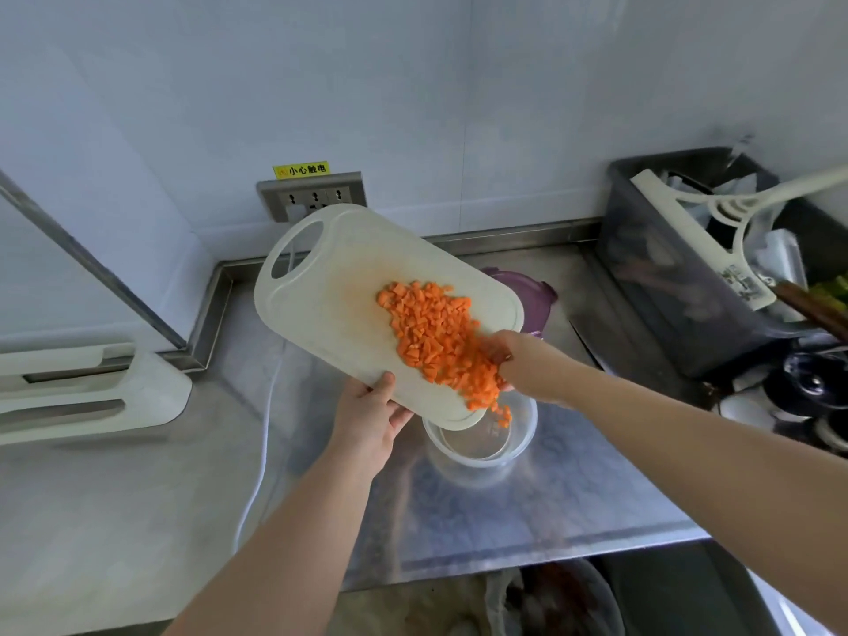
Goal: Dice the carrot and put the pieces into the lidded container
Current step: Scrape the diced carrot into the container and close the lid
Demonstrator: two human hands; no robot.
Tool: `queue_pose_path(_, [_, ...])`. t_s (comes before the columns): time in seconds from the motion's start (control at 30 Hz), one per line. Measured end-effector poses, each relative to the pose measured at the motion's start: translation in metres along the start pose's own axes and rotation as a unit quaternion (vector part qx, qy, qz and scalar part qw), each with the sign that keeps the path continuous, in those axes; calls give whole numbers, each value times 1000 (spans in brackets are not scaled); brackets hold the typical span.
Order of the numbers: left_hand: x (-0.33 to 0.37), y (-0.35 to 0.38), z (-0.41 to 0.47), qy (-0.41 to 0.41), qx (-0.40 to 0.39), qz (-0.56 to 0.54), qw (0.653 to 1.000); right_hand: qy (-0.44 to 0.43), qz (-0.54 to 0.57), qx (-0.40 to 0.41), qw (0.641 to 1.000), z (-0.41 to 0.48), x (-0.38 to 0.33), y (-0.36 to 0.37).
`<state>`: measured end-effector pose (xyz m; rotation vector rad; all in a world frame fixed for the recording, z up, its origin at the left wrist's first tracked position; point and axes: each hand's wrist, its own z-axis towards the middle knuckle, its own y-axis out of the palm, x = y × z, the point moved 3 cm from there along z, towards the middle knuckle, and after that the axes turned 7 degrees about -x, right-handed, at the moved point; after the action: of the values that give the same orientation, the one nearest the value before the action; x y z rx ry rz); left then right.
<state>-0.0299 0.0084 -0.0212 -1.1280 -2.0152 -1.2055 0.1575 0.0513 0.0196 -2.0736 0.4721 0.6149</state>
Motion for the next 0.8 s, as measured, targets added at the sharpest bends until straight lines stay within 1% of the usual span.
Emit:
queue_pose_path(0.07, [0, 1, 1, 2, 0, 1, 1000, -14, 1, -29, 999, -5, 6, 10])
queue_pose_path(0.13, [-1, 2, 2, 4, 2, 1, 1000, -24, -37, -67, 997, -9, 13, 16])
queue_pose_path(0.2, [-1, 3, 2, 5, 2, 1, 1000, -34, -80, -83, 993, -11, 16, 12])
queue_pose_path(0.27, [-1, 3, 2, 6, -4, 4, 1000, -46, -97, -43, 993, -8, 9, -6])
queue_pose_path(0.37, [-3, 5, 1, 10, -17, 14, 1000, -67, -72, 57, 993, 4, -16, -43])
queue_pose_path(0.43, [-5, 5, 0, 9, -24, 13, 1000, -76, -93, 74, 990, 17, -28, -56])
queue_pose_path(0.53, [-7, 3, 0, 7, -28, 7, 1000, -60, -156, 50, 985, 39, -32, -52])
queue_pose_path(0.57, [-7, 3, 0, 9, -27, 7, 1000, -64, -161, 38, 984, 43, -31, -48])
queue_pose_path(0.67, [-7, 0, 1, 11, -14, 4, 1000, -81, -130, 6, 988, 43, -25, -31])
queue_pose_path(0.8, [-8, 0, 3, 12, -1, -10, 1000, -85, -133, -21, 987, 26, -12, -11])
